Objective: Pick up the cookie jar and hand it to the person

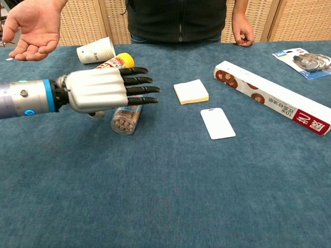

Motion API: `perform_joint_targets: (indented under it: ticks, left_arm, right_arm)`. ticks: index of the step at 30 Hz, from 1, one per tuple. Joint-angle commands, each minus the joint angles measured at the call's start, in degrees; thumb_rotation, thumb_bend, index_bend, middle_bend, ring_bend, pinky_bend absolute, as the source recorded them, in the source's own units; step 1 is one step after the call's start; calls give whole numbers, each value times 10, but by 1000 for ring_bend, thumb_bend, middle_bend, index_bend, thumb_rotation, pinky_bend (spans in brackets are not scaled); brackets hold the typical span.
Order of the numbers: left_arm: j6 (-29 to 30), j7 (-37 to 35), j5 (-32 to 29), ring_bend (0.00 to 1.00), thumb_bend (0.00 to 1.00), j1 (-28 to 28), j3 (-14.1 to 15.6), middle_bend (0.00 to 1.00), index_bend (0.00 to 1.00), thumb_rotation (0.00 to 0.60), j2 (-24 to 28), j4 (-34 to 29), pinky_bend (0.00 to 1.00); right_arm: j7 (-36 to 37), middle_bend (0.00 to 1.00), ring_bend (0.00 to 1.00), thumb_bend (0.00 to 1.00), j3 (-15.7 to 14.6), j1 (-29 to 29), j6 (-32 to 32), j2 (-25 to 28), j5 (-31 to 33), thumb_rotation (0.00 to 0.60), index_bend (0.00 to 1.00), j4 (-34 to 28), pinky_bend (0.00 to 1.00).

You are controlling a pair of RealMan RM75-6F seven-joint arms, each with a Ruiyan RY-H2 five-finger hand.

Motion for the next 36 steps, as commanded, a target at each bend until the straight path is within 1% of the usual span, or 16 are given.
perform_joint_targets:
  ticks: [1,2,4,5,8,14,18,21,25,26,27,28,29,31,34,36]
  left_arm:
    - [14,-12,-9,36,42,-9,19,75,134,600,-27,27,215]
    - [18,-13,-12,75,65,-9,21,139,213,600,-31,32,268]
    - [34,-17,-18,214,132,-8,24,343,444,600,-41,41,378]
    - [38,-18,-20,262,161,-8,25,407,521,600,-43,45,409]
    - [59,-27,-28,355,236,-5,26,524,667,600,-48,51,467]
    - [122,-54,-55,398,256,3,13,581,735,600,-36,32,499]
    - [183,-65,-74,407,276,15,1,593,748,600,11,-35,508]
    - [200,-54,-95,413,297,31,-9,601,756,600,70,-138,514]
    - [173,-7,-146,413,311,55,-25,603,758,600,192,-360,514]
    - [158,2,-170,414,319,63,-31,605,759,600,234,-436,516]
    - [147,-1,-191,416,324,68,-35,607,759,600,266,-493,521]
    - [142,-24,-225,418,334,77,-49,611,759,600,312,-569,529]
    - [157,-53,-260,421,343,88,-72,614,760,600,352,-622,536]
    - [140,-82,-304,422,362,98,-85,618,761,600,418,-689,543]
    - [110,-104,-374,423,382,109,-101,627,763,600,475,-737,543]
    - [73,-133,-432,426,392,113,-112,633,766,600,515,-766,546]
  right_arm:
    - [6,0,0,0,1,0,-2,3,2,600,0,0,0]
    - [8,0,0,0,1,0,-3,4,3,600,0,0,0]
    - [12,0,0,0,1,0,-2,5,2,600,0,-1,0]
    - [13,0,0,0,0,-1,-2,6,1,600,0,-1,0]
    - [16,0,0,0,0,-1,-1,7,-1,600,0,-2,0]
    - [20,0,0,0,-3,-2,-2,9,-4,600,0,-4,0]
    - [19,0,0,0,-7,-1,-3,9,-10,600,0,-7,0]
    - [16,0,0,0,-11,-1,-4,8,-15,600,0,-9,0]
    - [10,0,0,0,-15,0,-6,5,-19,600,0,-11,0]
    - [8,0,0,0,-16,0,-6,5,-21,600,0,-12,0]
    - [7,0,0,0,-17,0,-7,4,-22,600,0,-12,0]
    - [5,0,0,0,-19,1,-7,4,-23,600,0,-13,0]
    - [4,0,0,0,-20,1,-8,3,-25,600,0,-13,0]
    - [2,0,0,0,-21,1,-9,3,-26,600,0,-14,0]
    - [0,0,0,0,-23,2,-10,2,-27,600,0,-15,0]
    - [-1,0,0,0,-23,2,-10,2,-28,600,0,-16,0]
